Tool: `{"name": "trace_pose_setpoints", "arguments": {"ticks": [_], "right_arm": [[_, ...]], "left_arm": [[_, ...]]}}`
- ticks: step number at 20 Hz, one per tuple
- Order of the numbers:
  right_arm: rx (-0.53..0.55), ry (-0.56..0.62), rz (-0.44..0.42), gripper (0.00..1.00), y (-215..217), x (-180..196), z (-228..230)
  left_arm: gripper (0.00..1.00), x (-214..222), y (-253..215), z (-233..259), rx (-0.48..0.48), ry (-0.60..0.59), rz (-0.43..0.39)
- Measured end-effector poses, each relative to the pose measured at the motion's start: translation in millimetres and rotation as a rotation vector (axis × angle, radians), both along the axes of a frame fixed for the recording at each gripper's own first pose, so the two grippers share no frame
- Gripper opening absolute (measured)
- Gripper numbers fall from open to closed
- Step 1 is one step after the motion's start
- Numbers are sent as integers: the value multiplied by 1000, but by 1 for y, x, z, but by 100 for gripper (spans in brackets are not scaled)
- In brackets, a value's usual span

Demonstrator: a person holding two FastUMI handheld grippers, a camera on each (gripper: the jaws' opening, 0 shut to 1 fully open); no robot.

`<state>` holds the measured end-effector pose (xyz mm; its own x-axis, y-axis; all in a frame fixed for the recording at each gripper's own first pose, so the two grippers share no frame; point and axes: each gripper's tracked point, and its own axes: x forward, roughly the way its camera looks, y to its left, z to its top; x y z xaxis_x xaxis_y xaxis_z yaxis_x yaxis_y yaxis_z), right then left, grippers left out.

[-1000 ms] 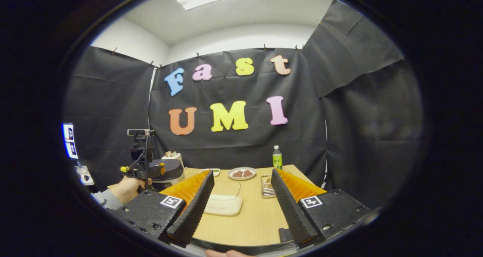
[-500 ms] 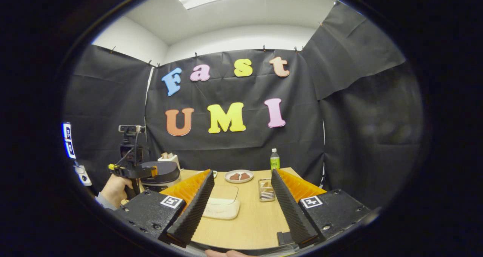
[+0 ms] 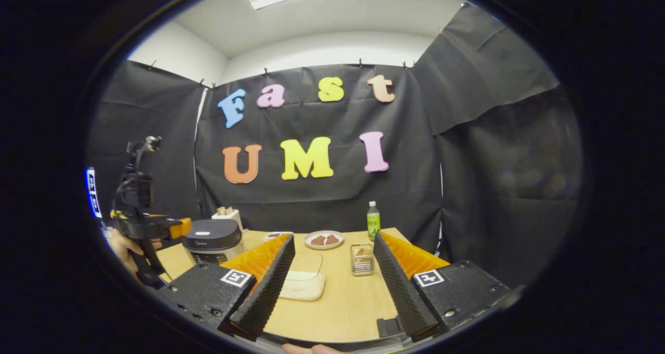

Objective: Close the left gripper, press the button to open the rice cooker; take a wooden spoon from the chopstick holder with the right hand, scoop a spoonful of rice and pour it into the rice cooker, then put the wooden spoon back into the chopstick holder.

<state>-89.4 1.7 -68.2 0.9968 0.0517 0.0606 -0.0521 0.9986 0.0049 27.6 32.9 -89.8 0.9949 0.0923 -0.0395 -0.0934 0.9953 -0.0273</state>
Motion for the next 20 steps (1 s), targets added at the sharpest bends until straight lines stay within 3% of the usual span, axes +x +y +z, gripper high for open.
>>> {"name": "trace_pose_setpoints", "arguments": {"ticks": [5, 6, 7, 9, 10, 12, 13, 20], "right_arm": [[-3, -11, -23, 98, -12, -11, 9], [-4, -18, -29, 99, -15, -13, 12], [-6, -27, -35, 98, -17, -16, 16], [-8, -39, -41, 98, -20, -22, 22], [-7, -41, -40, 98, -20, -23, 26], [-8, -41, -31, 98, -18, -24, 28], [-8, -47, -33, 99, -18, -27, 31], [-10, -57, -48, 99, -22, -27, 33]], "left_arm": [[94, -62, -13, 11, -1, -51, -23], [85, -72, -15, 14, 4, -59, -23], [94, -81, -13, 19, 11, -73, -15], [94, -95, -18, 23, 23, -88, -27], [85, -101, -22, 24, 26, -94, -37], [85, -112, -28, 29, 26, -114, -55], [94, -116, -30, 29, 25, -116, -64], [94, -122, -33, 38, 35, -161, -81]]}}
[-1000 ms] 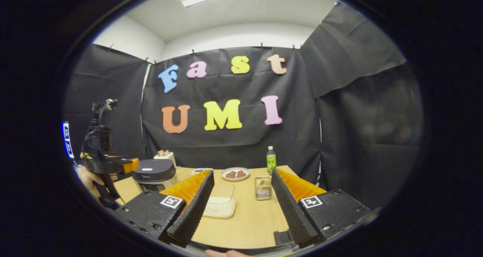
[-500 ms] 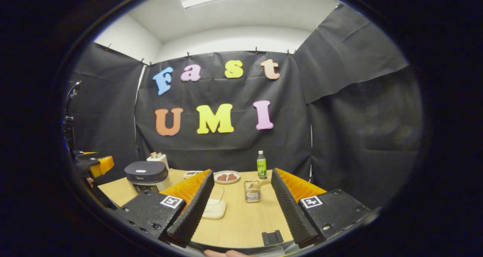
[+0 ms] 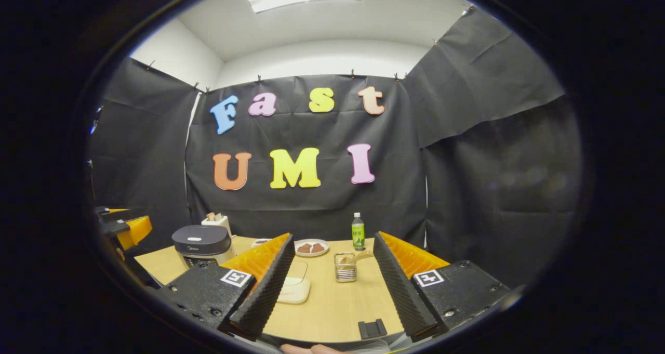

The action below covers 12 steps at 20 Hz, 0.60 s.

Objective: Close the left gripper, press the button to open the rice cooker; take a wooden spoon from the chopstick holder with the right hand, scoop a spoonful of rice and pour it into the rice cooker, then put the wooden spoon back into the chopstick holder.

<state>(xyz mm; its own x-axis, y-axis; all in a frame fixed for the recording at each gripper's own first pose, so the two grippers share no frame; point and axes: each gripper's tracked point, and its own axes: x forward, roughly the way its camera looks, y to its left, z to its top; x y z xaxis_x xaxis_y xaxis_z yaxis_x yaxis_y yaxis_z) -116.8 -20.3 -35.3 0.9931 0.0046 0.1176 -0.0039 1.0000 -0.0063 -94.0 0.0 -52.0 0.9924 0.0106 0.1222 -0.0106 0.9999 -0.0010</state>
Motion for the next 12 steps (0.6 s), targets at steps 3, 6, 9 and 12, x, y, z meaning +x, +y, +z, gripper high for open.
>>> {"name": "trace_pose_setpoints", "arguments": {"ticks": [3, 6, 9, 12], "right_arm": [[8, 6, -8, 98, -4, 1, -1], [12, 4, -12, 98, -7, -2, 0], [7, -5, -19, 99, -12, -4, 1], [7, -5, -18, 98, -14, -4, -1]], "left_arm": [[94, -7, -4, 19, -19, -77, -28], [94, -9, -2, 19, -6, -79, -21], [94, -9, -16, 18, -2, -80, -40], [94, -7, -20, 16, 0, -74, -62]]}}
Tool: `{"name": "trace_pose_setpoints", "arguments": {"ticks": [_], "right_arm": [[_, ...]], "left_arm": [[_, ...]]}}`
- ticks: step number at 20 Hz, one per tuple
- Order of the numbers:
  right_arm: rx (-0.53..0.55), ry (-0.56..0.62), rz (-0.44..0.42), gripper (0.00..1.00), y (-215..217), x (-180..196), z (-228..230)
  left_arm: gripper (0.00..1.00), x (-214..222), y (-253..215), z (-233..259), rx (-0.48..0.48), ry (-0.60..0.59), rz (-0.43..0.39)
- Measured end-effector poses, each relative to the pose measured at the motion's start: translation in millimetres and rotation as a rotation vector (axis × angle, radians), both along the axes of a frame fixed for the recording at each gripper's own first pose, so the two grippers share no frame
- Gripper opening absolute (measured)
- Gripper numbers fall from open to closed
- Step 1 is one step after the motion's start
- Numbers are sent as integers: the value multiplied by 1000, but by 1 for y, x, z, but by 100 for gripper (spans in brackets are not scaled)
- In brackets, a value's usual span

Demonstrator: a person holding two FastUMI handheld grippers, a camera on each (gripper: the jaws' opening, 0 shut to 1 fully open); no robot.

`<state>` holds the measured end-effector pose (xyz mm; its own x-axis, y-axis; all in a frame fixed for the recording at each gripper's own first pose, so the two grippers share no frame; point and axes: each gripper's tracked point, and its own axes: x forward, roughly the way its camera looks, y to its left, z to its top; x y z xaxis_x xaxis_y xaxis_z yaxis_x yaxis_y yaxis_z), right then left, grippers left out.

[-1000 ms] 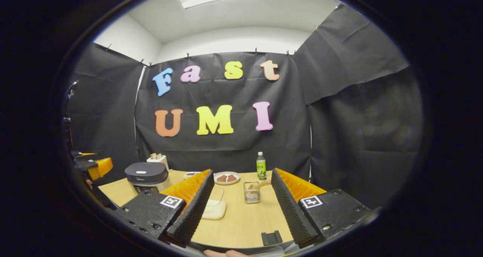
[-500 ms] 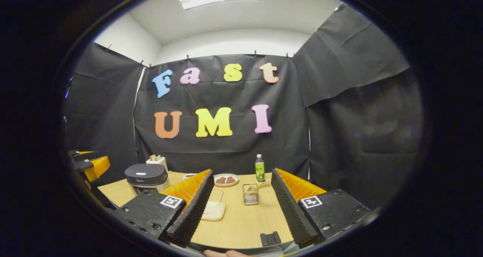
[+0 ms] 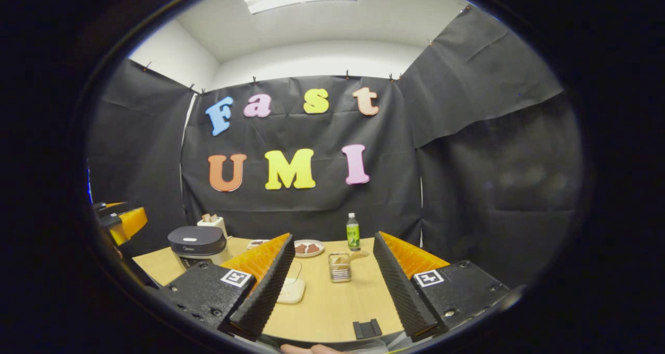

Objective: Close the left gripper, press the button to open the rice cooker; take a wooden spoon from the chopstick holder with the right hand, scoop a spoonful of rice and pour it into the rice cooker, then put the wooden spoon back into the chopstick holder.

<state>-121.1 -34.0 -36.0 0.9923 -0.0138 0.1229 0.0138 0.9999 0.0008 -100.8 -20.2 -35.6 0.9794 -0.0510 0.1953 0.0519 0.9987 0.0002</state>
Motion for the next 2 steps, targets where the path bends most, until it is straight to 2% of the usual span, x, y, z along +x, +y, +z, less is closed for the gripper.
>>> {"name": "trace_pose_setpoints", "arguments": {"ticks": [2], "right_arm": [[6, 2, -2, 99, -2, 0, -2]], "left_arm": [[94, 2, -1, -4, 12, 4, 4]]}}
